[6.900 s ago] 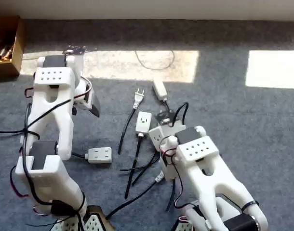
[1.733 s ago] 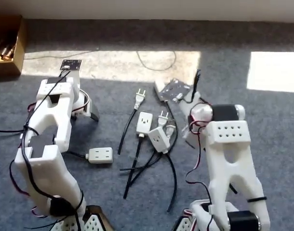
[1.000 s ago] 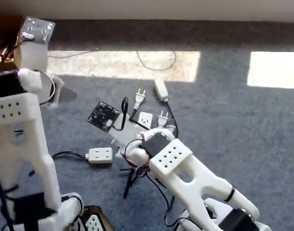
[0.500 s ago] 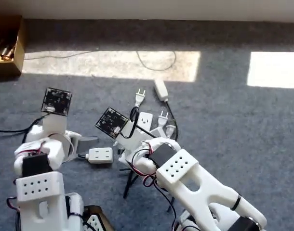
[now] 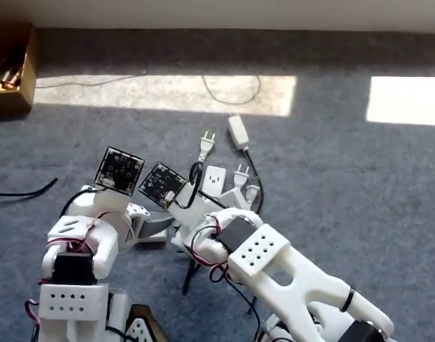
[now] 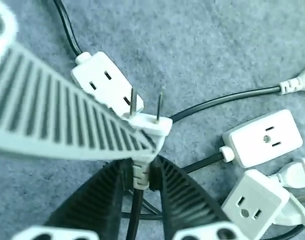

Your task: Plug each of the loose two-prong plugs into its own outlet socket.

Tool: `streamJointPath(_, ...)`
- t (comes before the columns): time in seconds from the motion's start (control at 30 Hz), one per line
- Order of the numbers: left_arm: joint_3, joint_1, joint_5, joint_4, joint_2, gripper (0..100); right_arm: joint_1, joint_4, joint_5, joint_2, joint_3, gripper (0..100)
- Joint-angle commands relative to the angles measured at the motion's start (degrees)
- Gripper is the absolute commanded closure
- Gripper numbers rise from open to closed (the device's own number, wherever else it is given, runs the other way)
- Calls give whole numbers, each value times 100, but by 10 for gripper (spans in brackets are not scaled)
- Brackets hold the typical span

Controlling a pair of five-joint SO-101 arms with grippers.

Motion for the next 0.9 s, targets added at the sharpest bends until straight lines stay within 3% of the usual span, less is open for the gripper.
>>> streamJointPath(0.0, 268, 31, 53, -466, -66, 532, -66, 163, -62, -207, -110, 992)
streamJointPath(0.23, 435, -295, 141, -844, -66, 533, -409, 1138, -35, -857, -787, 992)
streamJointPath(0.43, 444, -277, 167, -835, -66, 533, -295, 2202, 141, -1604, -1675, 992)
streamJointPath(0.7, 505, -259, 167, -835, -66, 533, 4, 2281, 211, -1666, -2088, 992)
streamJointPath(0.87, 585, 136, 141, -826, -75, 533, 13, 2273, 211, -1657, -2079, 992)
